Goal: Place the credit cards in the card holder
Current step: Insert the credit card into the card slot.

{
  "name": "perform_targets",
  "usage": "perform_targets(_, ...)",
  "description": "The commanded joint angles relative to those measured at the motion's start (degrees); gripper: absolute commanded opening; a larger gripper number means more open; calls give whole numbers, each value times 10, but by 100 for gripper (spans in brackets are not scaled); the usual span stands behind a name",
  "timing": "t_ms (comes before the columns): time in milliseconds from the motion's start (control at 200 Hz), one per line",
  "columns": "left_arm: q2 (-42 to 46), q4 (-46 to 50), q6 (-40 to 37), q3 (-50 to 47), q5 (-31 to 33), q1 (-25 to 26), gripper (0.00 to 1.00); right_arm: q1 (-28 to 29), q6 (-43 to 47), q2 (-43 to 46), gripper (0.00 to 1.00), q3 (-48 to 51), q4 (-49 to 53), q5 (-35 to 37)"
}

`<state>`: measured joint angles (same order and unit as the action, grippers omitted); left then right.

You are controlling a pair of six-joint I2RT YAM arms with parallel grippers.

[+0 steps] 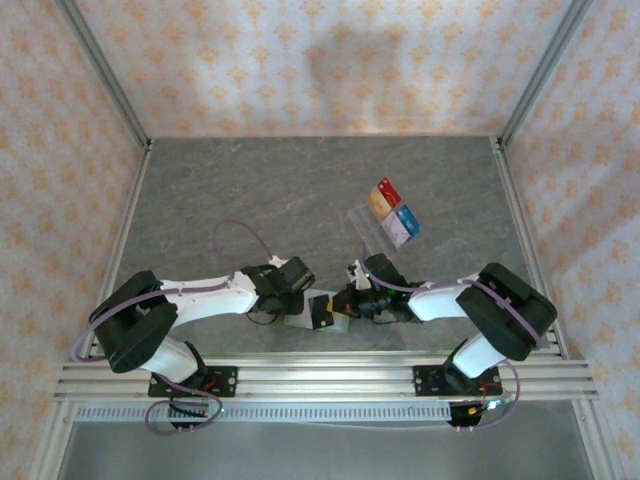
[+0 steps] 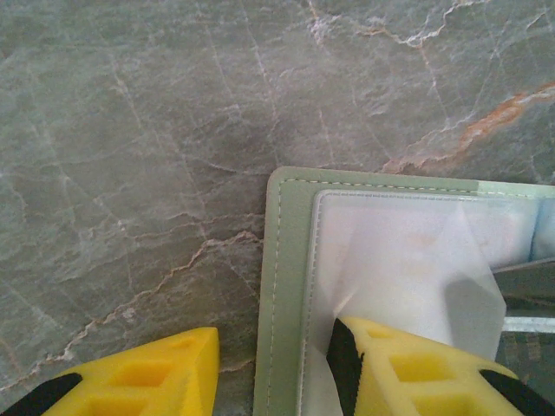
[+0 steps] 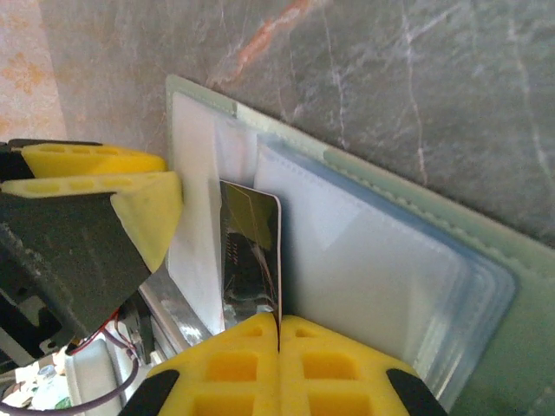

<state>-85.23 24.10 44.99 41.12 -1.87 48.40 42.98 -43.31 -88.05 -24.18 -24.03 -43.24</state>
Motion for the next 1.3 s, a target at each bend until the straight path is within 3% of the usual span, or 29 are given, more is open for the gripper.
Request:
perform_targets(0,-22,37,6,-32,13,7,41,4,2,-10,0,-11,-1,46)
perform_targets(460,-24,28,3,-34,6,8,41,5,-2,9,0,-2,-2,118)
perform_targets(791,-22,22,1,-40,1,10,41,20,4,-25,0,-26,4,115)
perform_targets(1296,-26,19,2,-40,1,10,41,25,25,10,0,-1,66,91)
